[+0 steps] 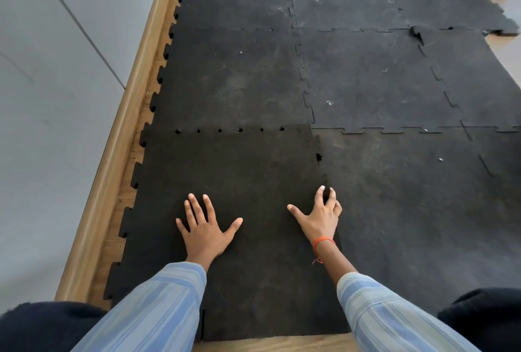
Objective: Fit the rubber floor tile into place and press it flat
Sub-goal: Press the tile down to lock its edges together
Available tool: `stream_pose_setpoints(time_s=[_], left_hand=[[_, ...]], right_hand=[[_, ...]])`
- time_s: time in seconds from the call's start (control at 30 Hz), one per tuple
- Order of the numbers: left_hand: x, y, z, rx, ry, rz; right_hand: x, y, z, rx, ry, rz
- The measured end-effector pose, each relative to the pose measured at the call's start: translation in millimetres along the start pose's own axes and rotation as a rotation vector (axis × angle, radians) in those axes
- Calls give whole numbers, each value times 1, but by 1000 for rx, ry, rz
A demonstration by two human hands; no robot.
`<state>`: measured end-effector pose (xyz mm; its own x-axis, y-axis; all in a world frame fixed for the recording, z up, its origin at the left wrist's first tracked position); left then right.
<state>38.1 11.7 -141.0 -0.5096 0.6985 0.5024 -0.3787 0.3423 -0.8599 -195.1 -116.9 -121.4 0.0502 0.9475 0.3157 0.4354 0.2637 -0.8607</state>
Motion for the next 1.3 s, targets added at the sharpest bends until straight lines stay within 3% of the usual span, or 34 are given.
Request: stream_pose_setpoints(time_s=[0.33, 0.47, 0.8, 1.0, 1.13, 1.3], left_hand=[[4, -1, -2, 5, -4, 5], [2, -1, -2, 18, 0, -7], [-2, 0, 3, 68, -14, -26], [-6, -5, 10, 116, -43, -24], [1, 1, 20, 51, 45, 23], [20, 20, 66, -73, 299, 68]], right_hand=[[14, 5, 3, 40, -9, 70], [15, 11, -2, 194, -94, 74], [-4, 17, -5, 367, -131, -170], [-8, 14, -9, 356, -135, -219], [16, 12, 9, 339, -139, -150], [50, 14, 48, 224, -29, 8]])
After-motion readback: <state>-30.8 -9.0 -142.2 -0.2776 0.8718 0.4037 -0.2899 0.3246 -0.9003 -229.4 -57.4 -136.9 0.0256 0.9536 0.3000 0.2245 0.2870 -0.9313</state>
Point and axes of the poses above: each hand's wrist, its own x-axis away from the middle knuckle, its own y-axis out of the palm, z = x × y, the point moved 5 cm from there along -x, towards the middle knuckle, and after that the axes turned 3 degrees about y, right-handed, at the moved point
